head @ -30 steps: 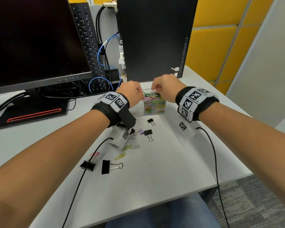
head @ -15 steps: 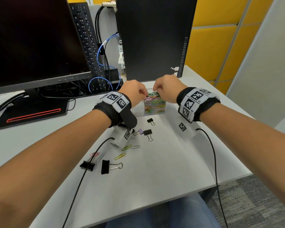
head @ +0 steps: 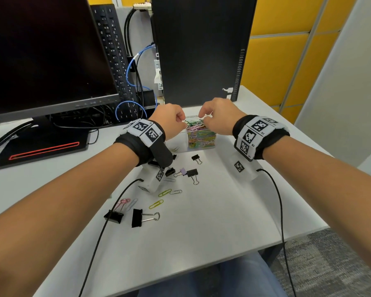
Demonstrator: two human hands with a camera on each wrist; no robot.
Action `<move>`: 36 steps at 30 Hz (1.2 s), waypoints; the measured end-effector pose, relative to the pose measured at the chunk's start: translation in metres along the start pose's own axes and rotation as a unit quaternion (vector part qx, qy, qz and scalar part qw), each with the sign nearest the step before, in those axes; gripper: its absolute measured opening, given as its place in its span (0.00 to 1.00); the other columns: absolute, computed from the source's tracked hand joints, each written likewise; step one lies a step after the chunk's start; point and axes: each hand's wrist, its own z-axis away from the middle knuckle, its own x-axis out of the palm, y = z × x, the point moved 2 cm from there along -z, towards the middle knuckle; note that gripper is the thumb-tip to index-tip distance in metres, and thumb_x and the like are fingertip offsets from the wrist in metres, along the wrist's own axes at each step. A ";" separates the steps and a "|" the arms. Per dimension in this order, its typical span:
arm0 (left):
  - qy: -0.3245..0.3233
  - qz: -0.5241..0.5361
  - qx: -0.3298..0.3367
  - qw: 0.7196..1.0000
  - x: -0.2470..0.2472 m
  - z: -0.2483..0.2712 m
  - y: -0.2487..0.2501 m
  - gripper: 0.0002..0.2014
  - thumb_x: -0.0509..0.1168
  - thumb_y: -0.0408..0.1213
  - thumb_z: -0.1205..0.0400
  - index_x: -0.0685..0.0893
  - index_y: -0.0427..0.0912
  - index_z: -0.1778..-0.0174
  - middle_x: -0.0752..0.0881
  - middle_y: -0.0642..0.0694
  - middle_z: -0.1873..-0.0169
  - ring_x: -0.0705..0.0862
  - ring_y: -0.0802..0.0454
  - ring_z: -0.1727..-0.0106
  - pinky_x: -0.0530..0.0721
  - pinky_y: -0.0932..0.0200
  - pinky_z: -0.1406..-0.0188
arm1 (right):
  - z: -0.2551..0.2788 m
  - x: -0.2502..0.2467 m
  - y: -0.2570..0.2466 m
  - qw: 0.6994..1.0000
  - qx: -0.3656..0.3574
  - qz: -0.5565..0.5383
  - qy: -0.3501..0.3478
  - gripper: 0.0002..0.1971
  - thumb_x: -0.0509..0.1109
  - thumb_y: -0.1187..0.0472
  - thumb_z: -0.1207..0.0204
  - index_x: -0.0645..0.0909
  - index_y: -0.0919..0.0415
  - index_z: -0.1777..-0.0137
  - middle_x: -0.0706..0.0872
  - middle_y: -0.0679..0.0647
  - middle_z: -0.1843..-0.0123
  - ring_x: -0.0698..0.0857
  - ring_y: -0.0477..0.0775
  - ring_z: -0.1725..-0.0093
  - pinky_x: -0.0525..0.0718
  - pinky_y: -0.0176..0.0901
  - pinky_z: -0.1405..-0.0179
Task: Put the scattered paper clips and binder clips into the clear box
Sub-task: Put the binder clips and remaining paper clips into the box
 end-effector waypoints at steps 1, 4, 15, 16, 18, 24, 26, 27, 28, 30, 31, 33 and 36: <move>-0.015 -0.005 -0.008 1.000 0.002 0.000 -0.001 0.13 0.67 0.40 0.21 0.83 0.40 0.43 0.87 0.45 0.49 0.85 0.49 0.47 0.82 0.56 0.43 | 0.001 0.000 0.000 1.000 -0.003 -0.001 -0.002 0.13 0.65 0.61 0.23 0.84 0.55 0.40 0.83 0.56 0.37 0.82 0.55 0.42 0.77 0.41 0.47; -0.041 -0.009 -0.009 0.999 0.007 0.001 0.002 0.18 0.66 0.42 0.19 0.81 0.39 0.35 0.87 0.44 0.44 0.84 0.47 0.42 0.82 0.54 0.38 | 0.000 0.000 0.000 1.000 -0.005 0.016 -0.006 0.13 0.67 0.61 0.23 0.85 0.55 0.41 0.82 0.56 0.37 0.82 0.55 0.41 0.76 0.41 0.48; -0.069 -0.047 0.037 0.996 0.009 0.003 0.010 0.17 0.59 0.38 0.15 0.79 0.42 0.31 0.83 0.44 0.34 0.81 0.46 0.36 0.76 0.56 0.36 | 0.001 0.000 0.000 1.000 0.013 0.000 -0.001 0.13 0.63 0.62 0.21 0.88 0.61 0.44 0.88 0.56 0.41 0.84 0.55 0.42 0.82 0.43 0.43; -0.062 -0.038 0.033 0.997 0.007 0.003 0.008 0.16 0.60 0.38 0.16 0.80 0.42 0.32 0.83 0.44 0.35 0.81 0.47 0.37 0.76 0.57 0.37 | 0.001 -0.001 -0.001 1.000 0.003 -0.007 0.002 0.13 0.63 0.60 0.21 0.87 0.59 0.43 0.87 0.55 0.39 0.84 0.54 0.42 0.79 0.41 0.45; -0.036 -0.023 0.021 0.999 0.000 0.004 0.002 0.13 0.62 0.38 0.17 0.84 0.41 0.38 0.86 0.44 0.42 0.83 0.47 0.42 0.77 0.59 0.43 | 0.001 0.000 -0.001 1.000 -0.016 -0.013 0.001 0.11 0.67 0.56 0.22 0.88 0.55 0.44 0.86 0.53 0.38 0.81 0.51 0.44 0.75 0.41 0.47; -0.136 -0.137 0.039 0.980 -0.003 0.004 -0.001 0.16 0.66 0.50 0.21 0.86 0.42 0.48 0.87 0.46 0.51 0.81 0.51 0.54 0.78 0.59 0.54 | 0.000 0.002 -0.002 1.000 -0.028 0.007 -0.012 0.11 0.67 0.60 0.20 0.90 0.59 0.46 0.89 0.53 0.42 0.83 0.52 0.40 0.78 0.43 0.39; -0.176 -0.218 0.058 0.958 0.001 0.003 0.001 0.20 0.65 0.52 0.21 0.85 0.42 0.42 0.86 0.46 0.46 0.82 0.47 0.48 0.80 0.56 0.47 | -0.001 0.003 -0.003 0.999 -0.025 0.013 -0.016 0.12 0.66 0.60 0.20 0.89 0.60 0.45 0.89 0.53 0.42 0.84 0.53 0.41 0.79 0.44 0.39; -0.190 -0.250 0.057 0.948 0.003 0.003 0.002 0.21 0.64 0.53 0.21 0.83 0.43 0.39 0.85 0.46 0.43 0.82 0.46 0.43 0.79 0.54 0.42 | -0.001 0.004 -0.003 0.999 -0.023 0.018 -0.018 0.12 0.65 0.60 0.20 0.89 0.60 0.45 0.89 0.53 0.42 0.84 0.53 0.42 0.79 0.43 0.40; -0.203 -0.276 0.055 0.938 0.005 0.002 0.002 0.21 0.65 0.53 0.21 0.82 0.44 0.37 0.84 0.47 0.41 0.81 0.45 0.40 0.77 0.53 0.40 | -0.001 0.004 -0.002 0.999 -0.022 0.022 -0.020 0.12 0.65 0.60 0.20 0.89 0.59 0.45 0.89 0.53 0.43 0.84 0.53 0.43 0.79 0.42 0.41; -0.230 -0.303 0.056 0.923 0.009 -0.002 0.001 0.21 0.66 0.52 0.22 0.82 0.45 0.37 0.83 0.48 0.40 0.80 0.46 0.38 0.75 0.53 0.39 | -0.001 0.005 -0.002 0.999 -0.018 0.019 -0.023 0.12 0.64 0.59 0.19 0.88 0.59 0.45 0.89 0.53 0.43 0.84 0.53 0.44 0.79 0.42 0.43; -0.244 -0.306 0.054 0.919 0.010 -0.004 0.001 0.21 0.67 0.51 0.22 0.81 0.46 0.37 0.83 0.48 0.40 0.80 0.46 0.39 0.76 0.54 0.42 | -0.001 0.005 -0.002 0.999 -0.016 0.017 -0.024 0.12 0.64 0.59 0.19 0.88 0.59 0.45 0.89 0.53 0.43 0.84 0.53 0.44 0.80 0.43 0.43; -0.271 -0.299 0.049 0.914 0.013 -0.010 0.001 0.21 0.68 0.48 0.23 0.81 0.45 0.36 0.84 0.47 0.41 0.81 0.47 0.40 0.77 0.56 0.46 | -0.001 0.005 -0.003 0.999 -0.013 0.015 -0.028 0.12 0.64 0.59 0.19 0.88 0.58 0.44 0.89 0.54 0.43 0.84 0.54 0.44 0.81 0.44 0.41; -0.295 -0.296 0.049 0.907 0.014 -0.017 0.004 0.21 0.69 0.43 0.23 0.81 0.43 0.34 0.85 0.47 0.40 0.81 0.48 0.39 0.77 0.59 0.43 | -0.001 0.003 -0.002 0.999 -0.009 0.013 -0.031 0.13 0.64 0.59 0.21 0.87 0.57 0.42 0.87 0.54 0.39 0.84 0.55 0.41 0.80 0.44 0.41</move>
